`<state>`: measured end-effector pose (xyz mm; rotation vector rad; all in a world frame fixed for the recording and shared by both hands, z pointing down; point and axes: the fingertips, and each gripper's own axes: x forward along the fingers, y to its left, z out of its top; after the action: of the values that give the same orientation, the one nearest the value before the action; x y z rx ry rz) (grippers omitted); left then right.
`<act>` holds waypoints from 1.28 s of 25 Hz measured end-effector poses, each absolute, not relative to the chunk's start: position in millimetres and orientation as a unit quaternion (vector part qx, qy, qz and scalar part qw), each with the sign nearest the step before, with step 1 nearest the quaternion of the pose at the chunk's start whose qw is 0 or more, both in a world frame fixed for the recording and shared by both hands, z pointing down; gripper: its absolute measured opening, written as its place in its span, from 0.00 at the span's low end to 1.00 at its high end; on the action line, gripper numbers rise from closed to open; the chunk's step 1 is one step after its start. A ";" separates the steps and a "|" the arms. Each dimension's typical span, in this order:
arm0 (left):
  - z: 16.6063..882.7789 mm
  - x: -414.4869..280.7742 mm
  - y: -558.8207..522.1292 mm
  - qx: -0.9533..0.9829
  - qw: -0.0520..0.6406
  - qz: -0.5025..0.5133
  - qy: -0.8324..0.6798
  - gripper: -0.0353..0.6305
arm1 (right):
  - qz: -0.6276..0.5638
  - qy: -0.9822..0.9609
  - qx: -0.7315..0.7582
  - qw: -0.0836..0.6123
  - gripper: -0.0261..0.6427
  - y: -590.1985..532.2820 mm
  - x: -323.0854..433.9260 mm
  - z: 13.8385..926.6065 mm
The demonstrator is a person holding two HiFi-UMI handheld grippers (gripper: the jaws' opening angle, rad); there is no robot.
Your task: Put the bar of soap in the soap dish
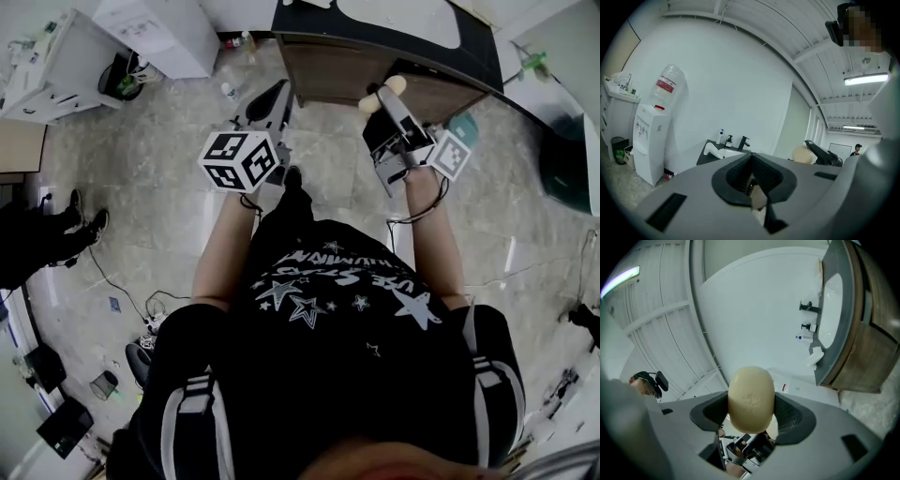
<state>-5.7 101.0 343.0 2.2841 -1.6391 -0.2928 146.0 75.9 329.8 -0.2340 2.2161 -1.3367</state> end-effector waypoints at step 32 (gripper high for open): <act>380.0 -96.6 -128.1 0.833 0.203 -0.059 -0.511 0.07 | -0.501 0.817 -0.177 0.225 0.48 -147.9 34.6 386.9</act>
<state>-96.6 -128.1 380.0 2.3266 -1.4255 -0.1637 34.6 -147.9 386.9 -0.4881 2.2529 -1.3832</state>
